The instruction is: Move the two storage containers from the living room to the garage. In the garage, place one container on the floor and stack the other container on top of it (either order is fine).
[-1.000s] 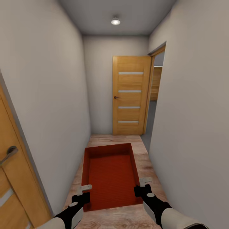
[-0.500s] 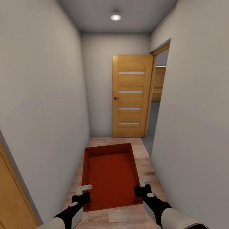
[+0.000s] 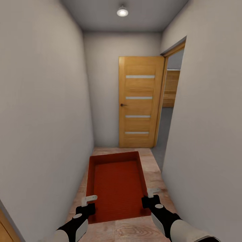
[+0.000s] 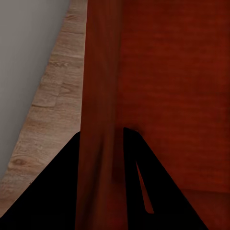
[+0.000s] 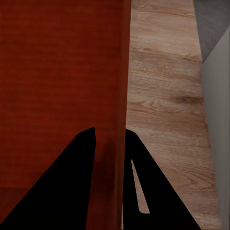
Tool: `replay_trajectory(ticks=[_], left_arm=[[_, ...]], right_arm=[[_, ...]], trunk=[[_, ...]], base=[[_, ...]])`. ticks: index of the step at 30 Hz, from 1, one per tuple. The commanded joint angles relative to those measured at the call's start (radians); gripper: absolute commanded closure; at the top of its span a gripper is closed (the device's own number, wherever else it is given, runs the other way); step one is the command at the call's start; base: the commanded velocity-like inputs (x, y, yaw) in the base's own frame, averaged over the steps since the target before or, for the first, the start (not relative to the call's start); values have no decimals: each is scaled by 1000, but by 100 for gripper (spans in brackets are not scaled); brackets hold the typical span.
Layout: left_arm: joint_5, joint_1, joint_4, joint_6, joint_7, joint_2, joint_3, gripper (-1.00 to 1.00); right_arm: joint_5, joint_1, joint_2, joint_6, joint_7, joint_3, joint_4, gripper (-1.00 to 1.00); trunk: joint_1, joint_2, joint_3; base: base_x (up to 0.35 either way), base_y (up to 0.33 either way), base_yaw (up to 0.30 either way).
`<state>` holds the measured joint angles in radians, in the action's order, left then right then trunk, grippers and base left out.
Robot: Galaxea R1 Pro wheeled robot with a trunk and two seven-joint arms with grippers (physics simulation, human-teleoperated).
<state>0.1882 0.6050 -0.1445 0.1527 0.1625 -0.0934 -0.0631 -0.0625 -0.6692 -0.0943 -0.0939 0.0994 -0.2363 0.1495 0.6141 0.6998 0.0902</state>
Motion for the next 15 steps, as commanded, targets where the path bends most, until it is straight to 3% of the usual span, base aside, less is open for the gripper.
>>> replay_trajectory(ticks=[1, 15], left_arm=[[13, 1, 3, 5, 28, 0, 66, 100], [13, 1, 3, 6, 28, 0, 66, 100]], right_arm=[[-60, -1, -7, -75, -3, 38, 19, 100], [-60, -1, -7, -75, -3, 38, 19, 100]], trunk=[[1, 1, 2], [1, 1, 2]], base=[[323, 0, 0], [323, 0, 0]])
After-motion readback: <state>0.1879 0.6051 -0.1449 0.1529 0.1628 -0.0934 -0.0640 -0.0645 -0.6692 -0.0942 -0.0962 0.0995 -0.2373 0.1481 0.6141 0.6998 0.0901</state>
